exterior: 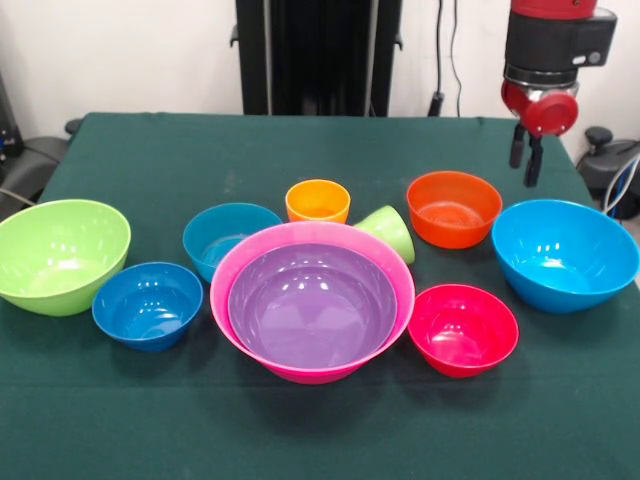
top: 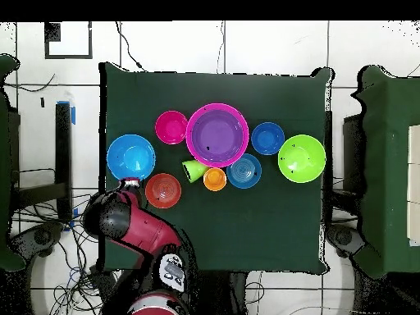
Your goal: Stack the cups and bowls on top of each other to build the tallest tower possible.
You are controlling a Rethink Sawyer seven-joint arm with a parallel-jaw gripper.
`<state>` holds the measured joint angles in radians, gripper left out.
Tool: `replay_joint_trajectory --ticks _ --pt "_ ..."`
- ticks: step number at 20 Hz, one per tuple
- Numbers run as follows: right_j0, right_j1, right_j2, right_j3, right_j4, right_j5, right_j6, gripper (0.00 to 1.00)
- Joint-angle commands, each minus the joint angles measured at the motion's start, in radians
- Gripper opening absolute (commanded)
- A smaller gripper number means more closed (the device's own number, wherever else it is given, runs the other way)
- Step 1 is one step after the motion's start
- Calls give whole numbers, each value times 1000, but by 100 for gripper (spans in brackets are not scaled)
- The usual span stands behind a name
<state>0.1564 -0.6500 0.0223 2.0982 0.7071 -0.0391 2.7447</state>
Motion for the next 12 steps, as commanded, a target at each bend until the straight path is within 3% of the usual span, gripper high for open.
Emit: replay_joint_trajectory --ticks 1,4,10,12 --pt "10 -30 -27 -25 41 125 150 100" --pt "4 -39 -19 -31 37 130 152 100" --pt "68 -49 -71 -64 53 187 173 100" --pt "61 -43 -58 -66 51 170 170 100"
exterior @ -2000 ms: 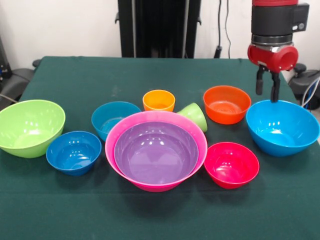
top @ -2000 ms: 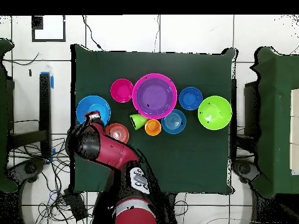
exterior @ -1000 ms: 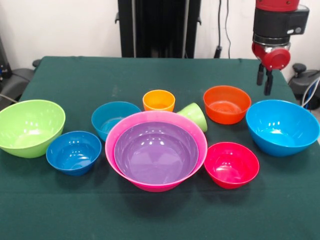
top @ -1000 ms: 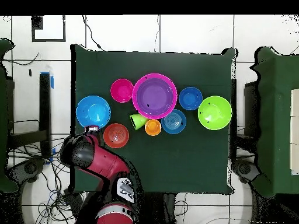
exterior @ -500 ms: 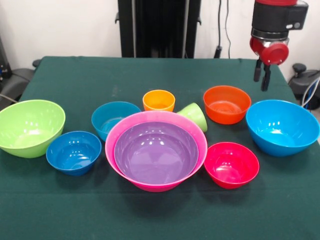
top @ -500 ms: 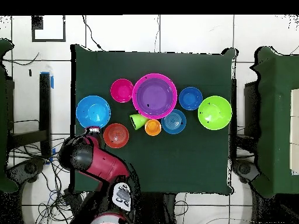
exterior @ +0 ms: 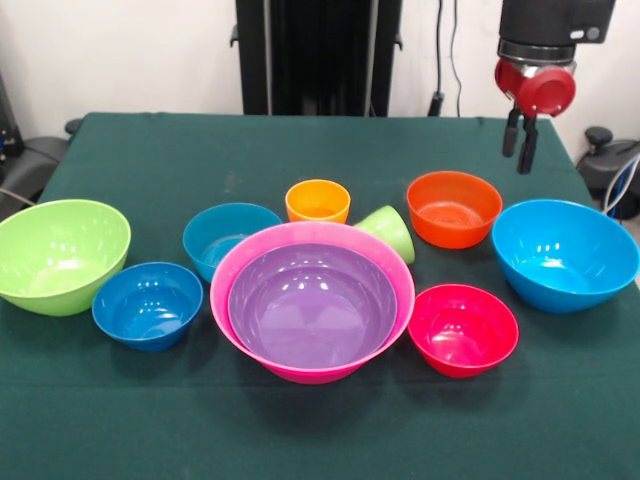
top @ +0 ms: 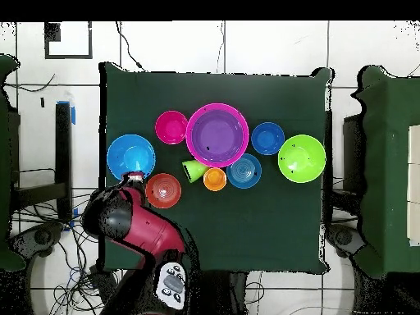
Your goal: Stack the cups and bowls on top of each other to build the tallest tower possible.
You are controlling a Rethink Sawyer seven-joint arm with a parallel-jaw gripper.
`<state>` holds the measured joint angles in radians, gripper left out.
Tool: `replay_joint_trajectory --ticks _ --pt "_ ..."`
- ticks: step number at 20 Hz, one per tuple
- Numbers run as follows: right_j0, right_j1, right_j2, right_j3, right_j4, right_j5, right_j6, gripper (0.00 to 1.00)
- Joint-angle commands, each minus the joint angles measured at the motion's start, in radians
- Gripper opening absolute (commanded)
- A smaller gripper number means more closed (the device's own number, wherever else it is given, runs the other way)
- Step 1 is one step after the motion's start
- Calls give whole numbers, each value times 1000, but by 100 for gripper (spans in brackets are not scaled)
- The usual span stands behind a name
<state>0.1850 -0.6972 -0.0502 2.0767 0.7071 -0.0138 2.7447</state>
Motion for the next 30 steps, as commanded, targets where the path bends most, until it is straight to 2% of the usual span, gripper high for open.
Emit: replay_joint_trajectory --ticks 1,5,7,13,17,30 --pt "15 15 36 -45 46 112 164 100" --pt "-77 60 138 -36 -6 -25 169 100" --pt "-90 70 168 -36 -18 -56 184 100" --pt "-105 73 212 -29 -16 -93 211 100" --pt "-147 84 239 -25 -51 -129 205 100" --pt "-129 123 292 -71 -21 -184 232 100"
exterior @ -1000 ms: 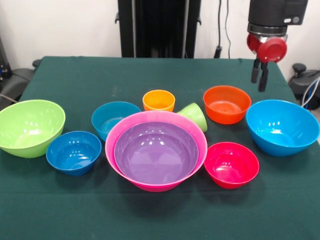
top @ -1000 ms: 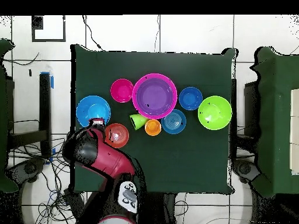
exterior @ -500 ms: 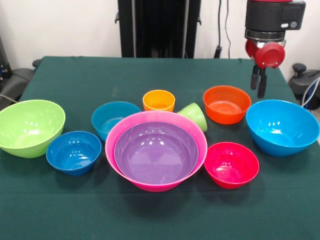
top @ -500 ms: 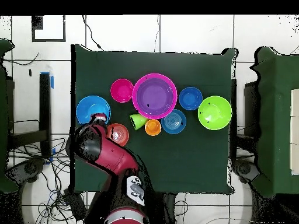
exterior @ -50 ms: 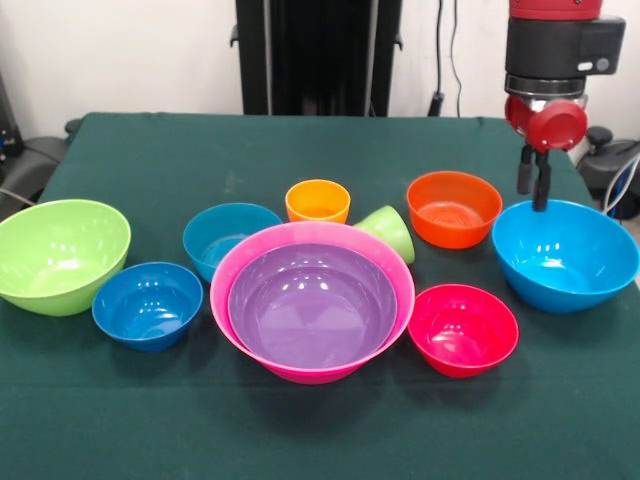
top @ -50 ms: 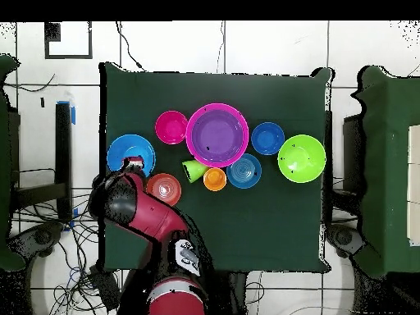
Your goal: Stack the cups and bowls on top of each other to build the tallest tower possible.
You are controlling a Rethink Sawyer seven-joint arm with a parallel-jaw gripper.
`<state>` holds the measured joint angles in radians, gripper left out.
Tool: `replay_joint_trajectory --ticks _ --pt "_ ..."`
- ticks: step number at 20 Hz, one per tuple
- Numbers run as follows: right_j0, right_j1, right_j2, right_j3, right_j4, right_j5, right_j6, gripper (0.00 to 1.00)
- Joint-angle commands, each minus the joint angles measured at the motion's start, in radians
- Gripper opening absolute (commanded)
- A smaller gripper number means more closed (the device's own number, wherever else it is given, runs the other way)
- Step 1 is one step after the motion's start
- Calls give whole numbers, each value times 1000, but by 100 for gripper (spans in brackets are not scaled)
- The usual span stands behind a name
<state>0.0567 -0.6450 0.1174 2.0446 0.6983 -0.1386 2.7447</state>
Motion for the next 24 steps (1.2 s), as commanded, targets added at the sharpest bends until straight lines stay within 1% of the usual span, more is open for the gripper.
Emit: replay_joint_trajectory --ticks 1,10,14,17,19,24 --pt "-4 80 130 -44 -17 -70 233 100" --pt "-26 134 169 -58 -66 -146 247 100" --pt "-23 147 166 -56 -75 -167 243 100" --pt "-56 166 177 -52 -109 -187 237 100" --pt "-65 175 180 -52 -119 -194 234 100" --pt "-59 156 176 -35 -96 -167 224 100"
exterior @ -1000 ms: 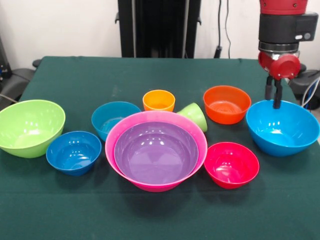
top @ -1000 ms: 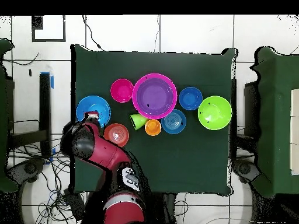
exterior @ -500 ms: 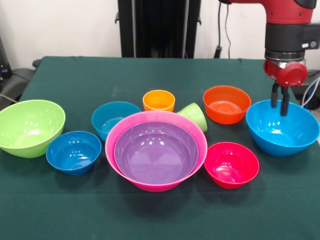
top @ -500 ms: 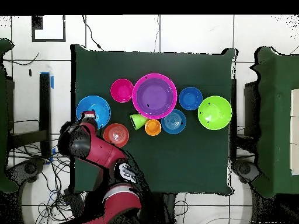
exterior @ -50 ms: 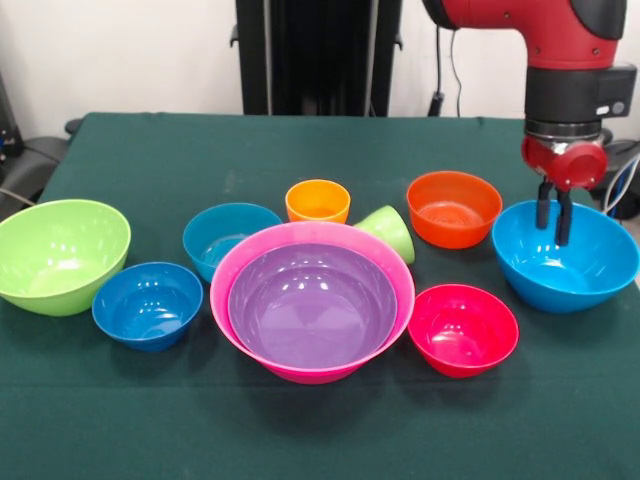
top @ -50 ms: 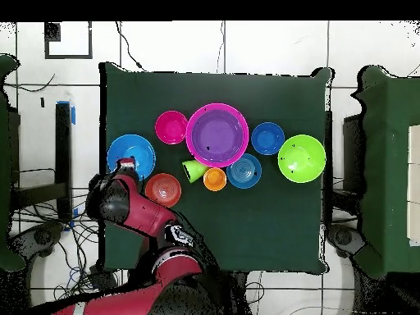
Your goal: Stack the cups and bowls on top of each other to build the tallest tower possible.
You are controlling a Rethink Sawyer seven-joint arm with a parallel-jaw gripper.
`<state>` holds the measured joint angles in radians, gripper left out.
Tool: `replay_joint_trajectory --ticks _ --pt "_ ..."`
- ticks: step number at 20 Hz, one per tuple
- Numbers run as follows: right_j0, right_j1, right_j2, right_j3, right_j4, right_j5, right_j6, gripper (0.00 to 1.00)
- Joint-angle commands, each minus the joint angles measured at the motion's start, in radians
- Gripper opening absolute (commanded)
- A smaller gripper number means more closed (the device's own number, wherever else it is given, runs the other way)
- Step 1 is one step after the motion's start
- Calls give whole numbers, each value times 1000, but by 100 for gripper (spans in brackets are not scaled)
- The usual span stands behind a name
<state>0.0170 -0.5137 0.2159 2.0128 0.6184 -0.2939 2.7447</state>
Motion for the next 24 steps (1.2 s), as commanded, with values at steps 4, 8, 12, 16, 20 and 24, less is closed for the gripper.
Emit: replay_joint_trajectory --ticks 4,8,12,16,20,24 --pt "9 -58 41 44 42 75 202 100" --pt "20 -102 29 75 65 122 204 100" --pt "15 -100 52 92 54 104 228 100" --pt "25 -110 66 103 66 105 251 100" --pt "41 -119 68 107 85 111 258 100" --pt "41 -117 78 112 83 106 260 100"
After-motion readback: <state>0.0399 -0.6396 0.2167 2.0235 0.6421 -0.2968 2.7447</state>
